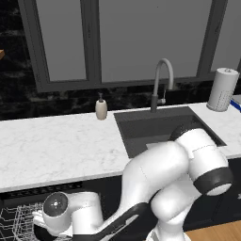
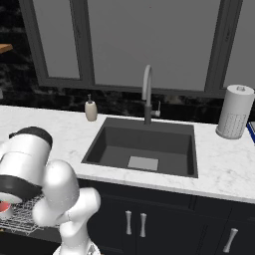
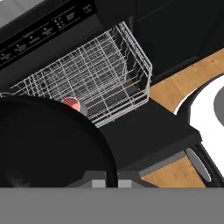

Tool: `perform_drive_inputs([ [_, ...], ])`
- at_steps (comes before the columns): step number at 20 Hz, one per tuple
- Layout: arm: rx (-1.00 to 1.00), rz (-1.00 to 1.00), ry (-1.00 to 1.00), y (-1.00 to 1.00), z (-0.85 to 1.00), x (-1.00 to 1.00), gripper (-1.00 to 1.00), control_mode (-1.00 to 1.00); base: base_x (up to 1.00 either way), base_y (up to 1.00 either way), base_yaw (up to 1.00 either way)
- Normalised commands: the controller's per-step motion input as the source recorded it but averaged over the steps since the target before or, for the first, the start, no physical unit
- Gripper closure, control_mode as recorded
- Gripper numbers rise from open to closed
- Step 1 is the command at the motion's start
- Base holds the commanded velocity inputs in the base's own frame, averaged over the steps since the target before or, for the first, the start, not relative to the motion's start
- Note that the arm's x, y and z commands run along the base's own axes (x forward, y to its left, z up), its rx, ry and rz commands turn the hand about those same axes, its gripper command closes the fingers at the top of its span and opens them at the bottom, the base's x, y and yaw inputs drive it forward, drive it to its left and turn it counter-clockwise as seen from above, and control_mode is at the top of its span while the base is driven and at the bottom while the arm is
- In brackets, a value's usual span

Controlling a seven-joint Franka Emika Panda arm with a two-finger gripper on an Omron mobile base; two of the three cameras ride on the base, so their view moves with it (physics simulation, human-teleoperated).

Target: Pick up the cup and bowl from the counter, place them in the dishwasher, and close the dishwasher door.

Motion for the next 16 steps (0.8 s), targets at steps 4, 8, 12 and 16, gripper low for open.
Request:
perform_drive_inputs([
  [4,0.08,-0.08,-0.21,-0.58,-0.02,-0.83,1.00,-1.00,0.00,0.00,0.00],
  [8,0.05,-0.10,-0.18,-0.53,0.04,-0.48,1.00,-1.00,0.00,0.00,0.00],
  [12,0.06,-0.13,-0.11,-0.42,0.49,-0.02,1.00,-1.00,0.00,0.00,0.00],
  [16,0.09,-0.18,-0.02,-0.35,0.67,0.15,1.00,-1.00,0.00,0.00,0.00],
])
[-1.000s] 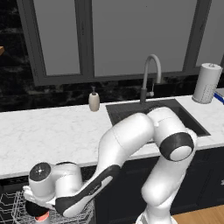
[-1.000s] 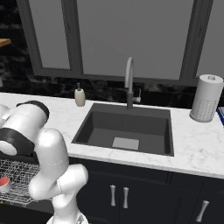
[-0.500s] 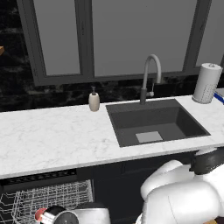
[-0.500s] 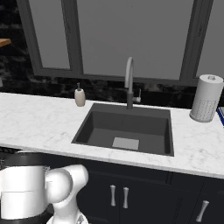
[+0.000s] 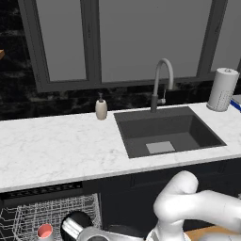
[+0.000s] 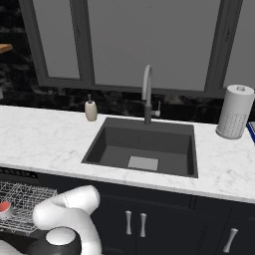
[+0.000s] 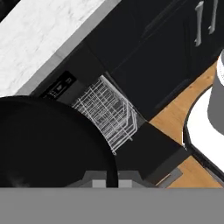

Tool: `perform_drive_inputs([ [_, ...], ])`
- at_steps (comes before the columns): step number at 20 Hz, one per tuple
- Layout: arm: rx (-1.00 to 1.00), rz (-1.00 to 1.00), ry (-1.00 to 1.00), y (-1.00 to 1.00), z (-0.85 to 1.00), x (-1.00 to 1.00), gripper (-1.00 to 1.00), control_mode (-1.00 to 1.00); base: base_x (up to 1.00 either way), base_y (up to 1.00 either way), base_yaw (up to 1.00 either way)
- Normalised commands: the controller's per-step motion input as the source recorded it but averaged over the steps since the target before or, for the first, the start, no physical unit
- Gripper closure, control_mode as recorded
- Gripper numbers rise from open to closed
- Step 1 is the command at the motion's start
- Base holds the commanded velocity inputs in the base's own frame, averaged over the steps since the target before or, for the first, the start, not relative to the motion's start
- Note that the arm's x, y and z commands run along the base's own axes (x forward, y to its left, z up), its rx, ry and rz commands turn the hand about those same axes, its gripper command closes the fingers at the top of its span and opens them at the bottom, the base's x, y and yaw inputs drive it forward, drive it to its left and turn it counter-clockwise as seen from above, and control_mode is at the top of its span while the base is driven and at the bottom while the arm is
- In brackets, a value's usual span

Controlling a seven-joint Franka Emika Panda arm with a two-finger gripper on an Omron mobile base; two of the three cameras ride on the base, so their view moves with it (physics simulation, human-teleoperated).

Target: Pick up the cup and bowl from the counter, place them in the dishwasher, and close the dishwasher door.

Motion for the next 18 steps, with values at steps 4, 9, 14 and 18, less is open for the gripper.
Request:
perform_drive_inputs([
  [4,0.02,-0.14,0.28,-0.15,0.39,0.47,1.00,-1.00,0.00,0.00,0.00],
  [9,0.00,-0.01,0.54,0.00,0.25,0.34,1.00,-1.00,0.00,0.00,0.00],
  [14,0.00,0.00,0.42,0.00,-0.06,0.01,1.00,-1.00,0.00,0.00,0.00],
  [18,-0.06,0.00,0.20,0.00,-0.52,0.00,1.00,-1.00,0.00,0.00,0.00],
])
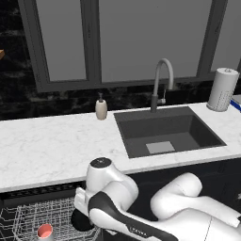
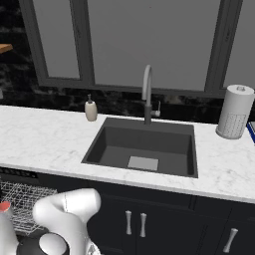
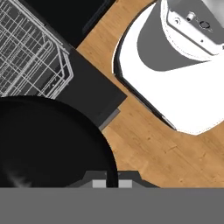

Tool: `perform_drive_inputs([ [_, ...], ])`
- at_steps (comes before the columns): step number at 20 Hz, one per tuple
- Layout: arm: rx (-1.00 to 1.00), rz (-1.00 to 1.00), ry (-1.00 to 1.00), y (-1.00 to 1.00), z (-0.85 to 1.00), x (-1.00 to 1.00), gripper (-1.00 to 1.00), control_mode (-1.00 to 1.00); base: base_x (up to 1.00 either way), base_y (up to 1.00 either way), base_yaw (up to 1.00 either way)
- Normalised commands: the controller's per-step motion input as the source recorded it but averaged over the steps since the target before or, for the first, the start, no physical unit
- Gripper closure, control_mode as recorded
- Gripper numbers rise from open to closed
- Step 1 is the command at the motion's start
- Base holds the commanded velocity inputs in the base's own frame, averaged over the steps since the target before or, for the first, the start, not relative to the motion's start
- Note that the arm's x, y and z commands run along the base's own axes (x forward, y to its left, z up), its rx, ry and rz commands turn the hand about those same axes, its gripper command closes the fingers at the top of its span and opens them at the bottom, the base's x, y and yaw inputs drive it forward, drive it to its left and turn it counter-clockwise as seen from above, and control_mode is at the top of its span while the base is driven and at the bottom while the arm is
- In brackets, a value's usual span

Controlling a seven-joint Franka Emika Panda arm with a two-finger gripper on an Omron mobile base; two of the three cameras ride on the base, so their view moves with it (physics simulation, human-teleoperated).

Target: Pick up the cup and bowl from the counter, place them in the dishwasher, and close the dishwasher door.

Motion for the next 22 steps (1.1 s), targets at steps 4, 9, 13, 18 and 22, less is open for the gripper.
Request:
perform_drive_inputs([
  [4,-0.02,0.00,0.01,0.00,-0.43,0.01,1.00,-1.00,0.00,0.00,0.00],
  [9,-0.01,0.00,-0.04,0.00,-0.13,0.15,1.00,-1.00,0.00,0.00,0.00],
  [13,-0.01,0.00,-0.01,0.00,-0.09,0.35,1.00,-1.00,0.00,0.00,0.00],
  [18,-0.04,0.00,0.01,0.00,-0.37,0.41,1.00,-1.00,0.00,0.00,0.00],
  [22,-0.04,0.00,0.02,0.00,-0.56,0.30,1.00,-1.00,0.00,0.00,0.00],
])
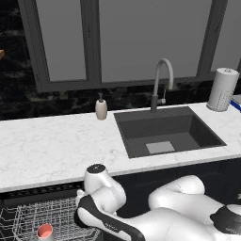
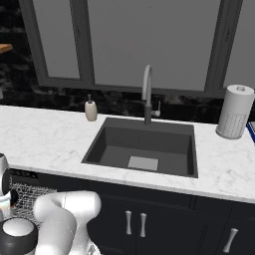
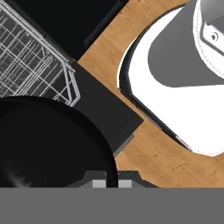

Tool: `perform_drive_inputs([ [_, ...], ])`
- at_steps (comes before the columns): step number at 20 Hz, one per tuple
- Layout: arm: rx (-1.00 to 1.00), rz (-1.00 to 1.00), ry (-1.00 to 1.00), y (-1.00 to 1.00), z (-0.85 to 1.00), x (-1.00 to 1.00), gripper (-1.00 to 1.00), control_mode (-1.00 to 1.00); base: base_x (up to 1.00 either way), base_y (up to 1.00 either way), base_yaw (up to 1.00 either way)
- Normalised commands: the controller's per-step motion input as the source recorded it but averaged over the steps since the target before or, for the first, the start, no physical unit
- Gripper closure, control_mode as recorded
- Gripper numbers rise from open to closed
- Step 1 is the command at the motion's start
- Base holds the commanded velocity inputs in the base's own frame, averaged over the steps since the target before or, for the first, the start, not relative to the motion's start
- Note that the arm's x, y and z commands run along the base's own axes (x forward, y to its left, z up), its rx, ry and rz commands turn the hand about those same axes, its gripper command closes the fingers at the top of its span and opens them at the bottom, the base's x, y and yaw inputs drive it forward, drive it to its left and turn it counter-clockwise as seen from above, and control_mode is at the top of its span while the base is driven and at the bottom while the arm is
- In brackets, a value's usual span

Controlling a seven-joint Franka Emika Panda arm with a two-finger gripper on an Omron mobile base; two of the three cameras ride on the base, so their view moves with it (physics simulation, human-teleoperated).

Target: Pick up the cup and bowl from the counter, place them in the dishwasher, and close the dishwasher door.

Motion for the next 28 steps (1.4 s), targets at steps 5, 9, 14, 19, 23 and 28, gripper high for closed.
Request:
perform_drive_inputs([
  [5,-0.03,0.00,0.01,0.00,-0.54,0.27,1.00,-1.00,0.00,0.00,0.00],
  [9,-0.03,0.00,0.00,0.08,-0.42,0.26,1.00,-1.00,0.00,0.00,0.00],
  [14,0.00,0.02,0.00,0.27,-0.24,0.14,1.00,-1.00,0.00,0.00,0.00],
  [19,0.00,0.07,0.00,0.11,-0.24,0.15,1.00,-1.00,0.00,0.00,0.00],
  [23,-0.02,0.06,0.00,0.00,-0.16,0.26,1.00,-1.00,0.00,0.00,0.00],
  [28,-0.03,0.04,0.00,0.04,-0.18,0.23,1.00,-1.00,0.00,0.00,0.00],
])
